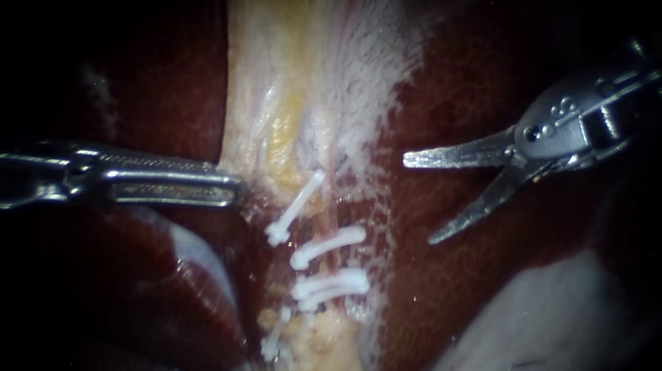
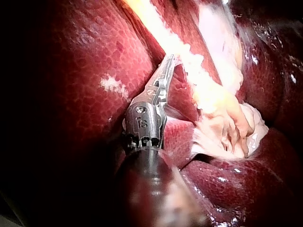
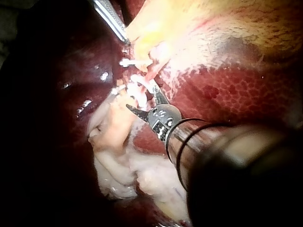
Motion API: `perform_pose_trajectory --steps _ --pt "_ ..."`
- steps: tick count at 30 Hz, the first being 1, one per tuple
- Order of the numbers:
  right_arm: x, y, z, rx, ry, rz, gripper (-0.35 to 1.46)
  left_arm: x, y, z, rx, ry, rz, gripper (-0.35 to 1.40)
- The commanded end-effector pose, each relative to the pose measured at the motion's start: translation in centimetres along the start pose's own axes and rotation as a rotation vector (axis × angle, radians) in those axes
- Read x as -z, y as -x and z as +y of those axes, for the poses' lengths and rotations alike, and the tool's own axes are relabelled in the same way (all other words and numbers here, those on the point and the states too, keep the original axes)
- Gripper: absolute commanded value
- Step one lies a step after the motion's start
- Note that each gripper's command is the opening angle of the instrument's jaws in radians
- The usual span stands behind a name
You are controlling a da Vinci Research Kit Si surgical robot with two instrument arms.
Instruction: Go to the cutting position right tube
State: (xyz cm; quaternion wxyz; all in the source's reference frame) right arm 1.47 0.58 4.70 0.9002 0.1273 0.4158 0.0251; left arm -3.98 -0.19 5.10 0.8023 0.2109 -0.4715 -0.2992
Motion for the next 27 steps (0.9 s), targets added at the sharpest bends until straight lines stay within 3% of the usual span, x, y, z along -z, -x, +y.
perform_pose_trajectory --steps 1,6,11,16,21,27 --pt "-0.01 0.01 0.0 -0.012 -0.006 0.001 1.44 0.0 0.01 -0.01 0.0 0.0 0.0 -0.35" --pt "-0.13 0.11 -0.06 -0.073 -0.046 0.007 1.42 0.08 0.11 -0.01 0.005 -0.006 0.001 -0.35" --pt "-0.31 0.25 -0.18 -0.138 -0.089 0.009 1.4 0.34 0.37 0.05 0.019 0.01 0.0 -0.35" --pt "-0.53 0.34 -0.3 -0.2 -0.143 0.008 1.37 0.65 0.64 0.04 0.004 0.023 -0.036 -0.35" --pt "-0.72 0.45 -0.44 -0.275 -0.246 -0.002 1.15 0.89 0.9 -0.1 -0.014 0.03 -0.064 -0.35" --pt "-0.95 0.5 -0.55 -0.333 -0.306 -0.023 0.88 1.0 1.06 -0.31 -0.021 0.035 -0.08 -0.35"
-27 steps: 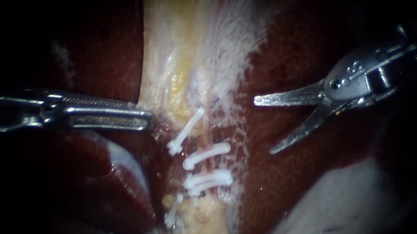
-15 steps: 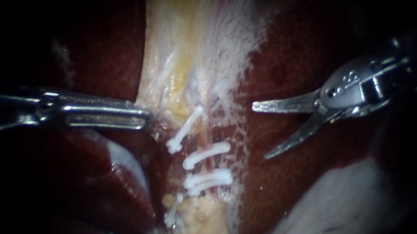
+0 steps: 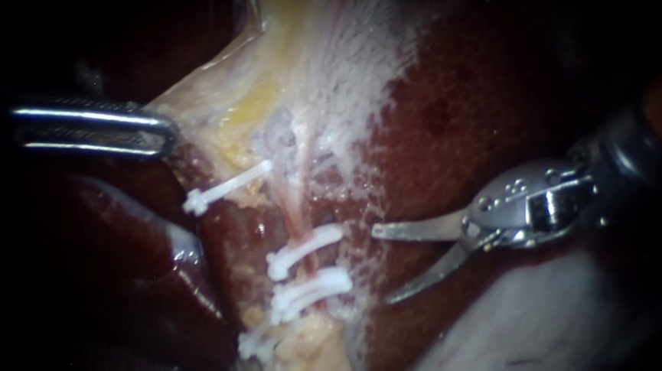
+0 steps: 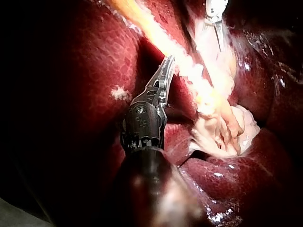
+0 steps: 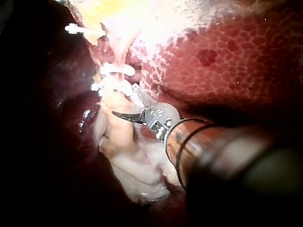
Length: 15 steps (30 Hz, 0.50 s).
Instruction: Go to the cutting position right tube
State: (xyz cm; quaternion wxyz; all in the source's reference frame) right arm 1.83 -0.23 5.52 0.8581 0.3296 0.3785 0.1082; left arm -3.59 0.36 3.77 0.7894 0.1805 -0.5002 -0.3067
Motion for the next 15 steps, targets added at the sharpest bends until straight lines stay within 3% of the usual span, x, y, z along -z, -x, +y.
perform_pose_trajectory --steps 1,6,15 --pt "-0.03 -0.01 0.0 -0.005 -0.006 -0.005 0.85 0.01 0.02 -0.03 -0.005 0.003 -0.003 -0.35" --pt "-0.18 -0.09 0.04 -0.02 -0.046 -0.022 0.7 0.03 0.06 -0.1 -0.003 0.01 -0.004 -0.35" --pt "-0.4 -0.13 0.15 -0.036 -0.055 -0.034 0.53 0.02 0.06 -0.11 -0.003 0.008 -0.004 -0.35"
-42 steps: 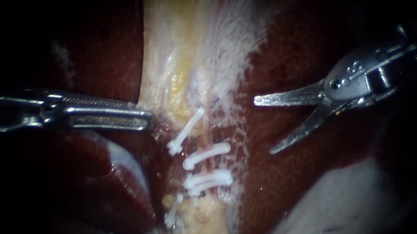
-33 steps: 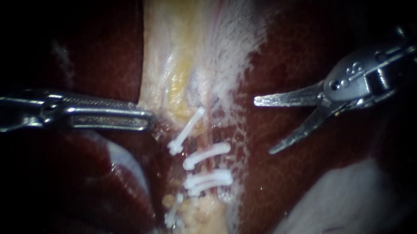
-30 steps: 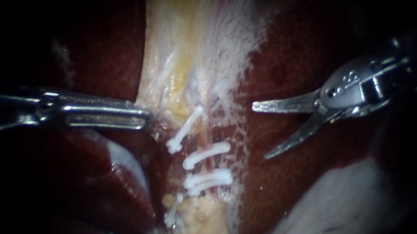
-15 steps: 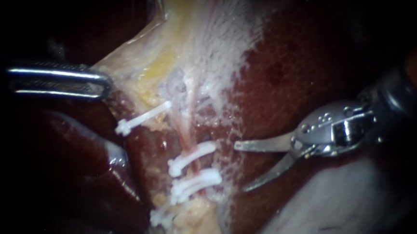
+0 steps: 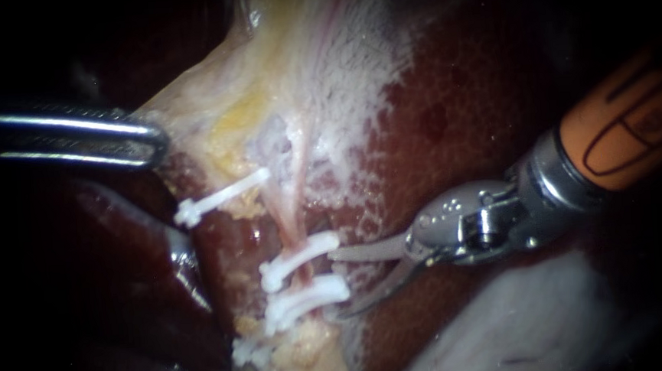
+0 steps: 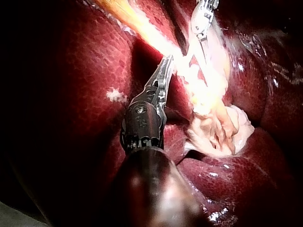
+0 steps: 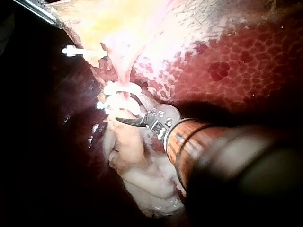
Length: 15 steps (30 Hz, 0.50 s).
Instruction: Go to the cutting position right tube
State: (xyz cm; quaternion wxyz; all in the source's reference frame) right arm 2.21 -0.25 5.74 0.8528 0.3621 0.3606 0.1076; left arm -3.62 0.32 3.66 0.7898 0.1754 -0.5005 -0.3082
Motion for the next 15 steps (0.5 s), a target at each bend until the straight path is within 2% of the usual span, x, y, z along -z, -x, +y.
perform_pose_trajectory --steps 1,8,15 --pt "-0.01 0.0 0.02 -0.006 0.002 0.0 0.53 0.0 0.0 -0.01 0.0 -0.002 0.0 -0.35" --pt "-0.11 -0.07 0.11 -0.01 0.008 0.002 0.4 0.0 0.02 -0.04 0.001 -0.005 0.0 -0.35" --pt "-0.19 -0.11 0.16 -0.023 0.012 0.002 0.25 -0.02 0.03 -0.07 0.001 -0.006 -0.002 -0.35"
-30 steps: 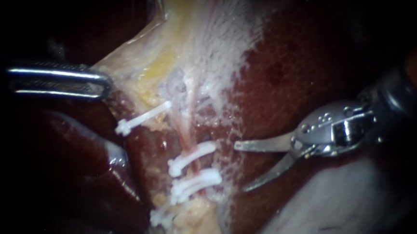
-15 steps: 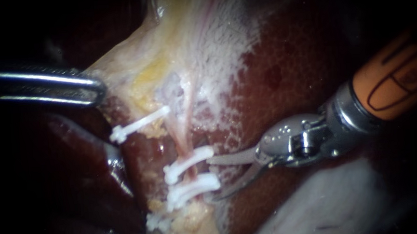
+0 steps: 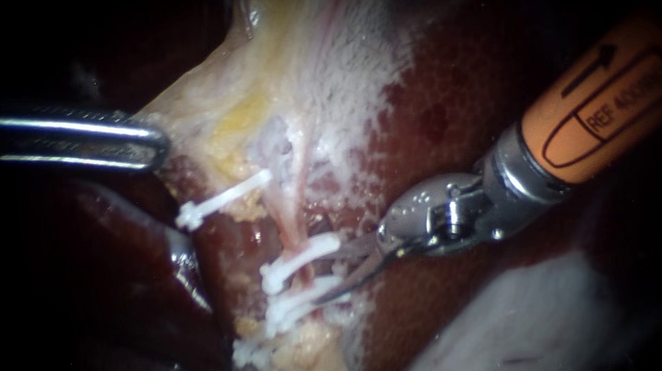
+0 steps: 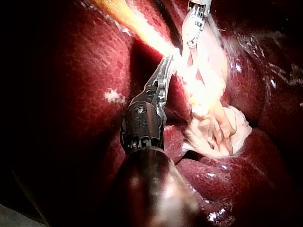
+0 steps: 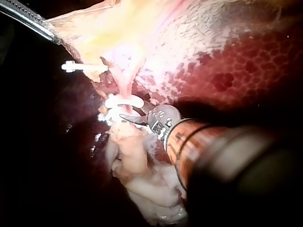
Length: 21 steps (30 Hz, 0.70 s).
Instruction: Go to the cutting position right tube
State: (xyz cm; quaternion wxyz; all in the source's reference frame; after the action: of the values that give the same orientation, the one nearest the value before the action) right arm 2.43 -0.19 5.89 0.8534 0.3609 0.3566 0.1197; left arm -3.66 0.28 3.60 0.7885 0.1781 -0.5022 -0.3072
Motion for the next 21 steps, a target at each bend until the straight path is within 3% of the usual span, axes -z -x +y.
perform_pose_trajectory --steps 1,21 --pt "-0.01 0.0 0.0 -0.006 0.0 0.0 0.25 -0.01 0.0 0.0 0.0 0.001 -0.001 -0.35" --pt "-0.23 -0.05 0.02 -0.004 0.004 -0.004 0.18 -0.05 0.0 -0.03 0.0 -0.002 -0.001 -0.35"
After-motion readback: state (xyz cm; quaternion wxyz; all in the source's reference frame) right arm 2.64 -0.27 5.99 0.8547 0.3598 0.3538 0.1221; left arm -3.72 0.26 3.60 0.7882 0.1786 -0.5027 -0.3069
